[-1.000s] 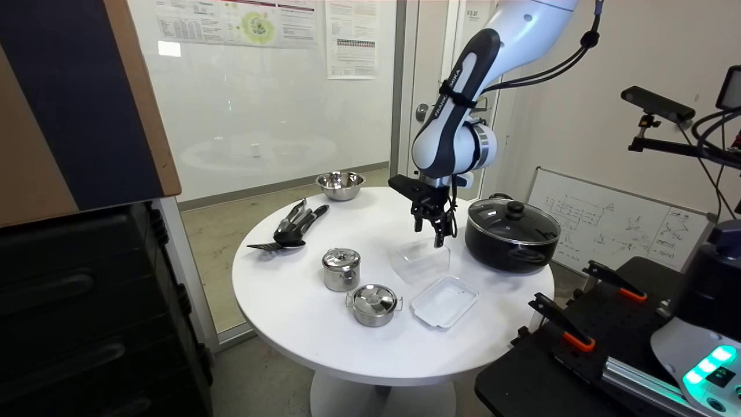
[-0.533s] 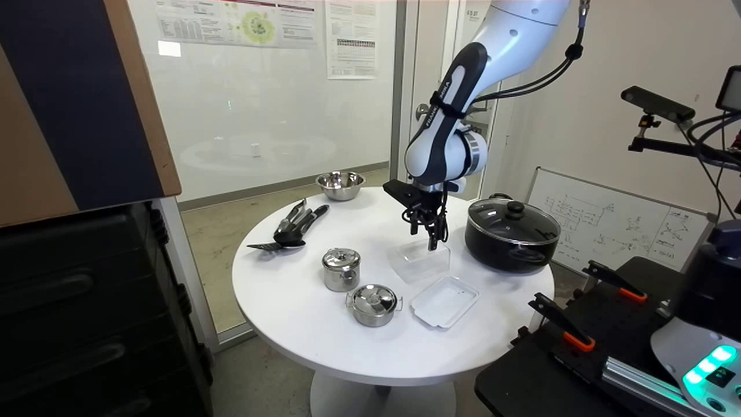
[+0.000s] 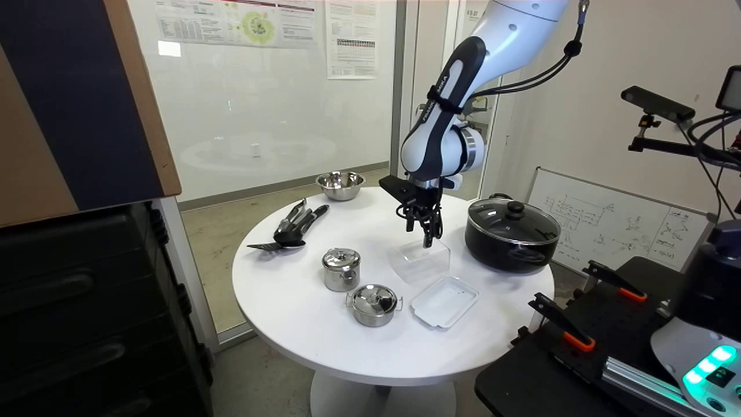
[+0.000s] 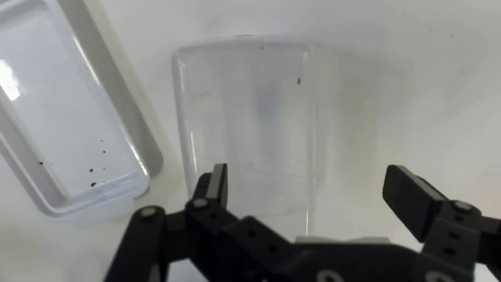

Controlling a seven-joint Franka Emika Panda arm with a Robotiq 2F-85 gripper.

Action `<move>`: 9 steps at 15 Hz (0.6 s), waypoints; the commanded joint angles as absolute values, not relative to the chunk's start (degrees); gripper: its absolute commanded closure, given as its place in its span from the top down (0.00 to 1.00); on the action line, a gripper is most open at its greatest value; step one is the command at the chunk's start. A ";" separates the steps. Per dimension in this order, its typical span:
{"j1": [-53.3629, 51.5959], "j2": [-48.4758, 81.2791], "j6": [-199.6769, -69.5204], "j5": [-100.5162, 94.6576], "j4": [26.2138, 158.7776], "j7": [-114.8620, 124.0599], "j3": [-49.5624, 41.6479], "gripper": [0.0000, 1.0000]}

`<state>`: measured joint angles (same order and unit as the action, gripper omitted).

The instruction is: Place the clear bowl on top of the white lid

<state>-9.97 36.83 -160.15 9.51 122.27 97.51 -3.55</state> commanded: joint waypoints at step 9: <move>-11.64 35.24 -155.80 9.55 124.24 98.41 -4.75 1.00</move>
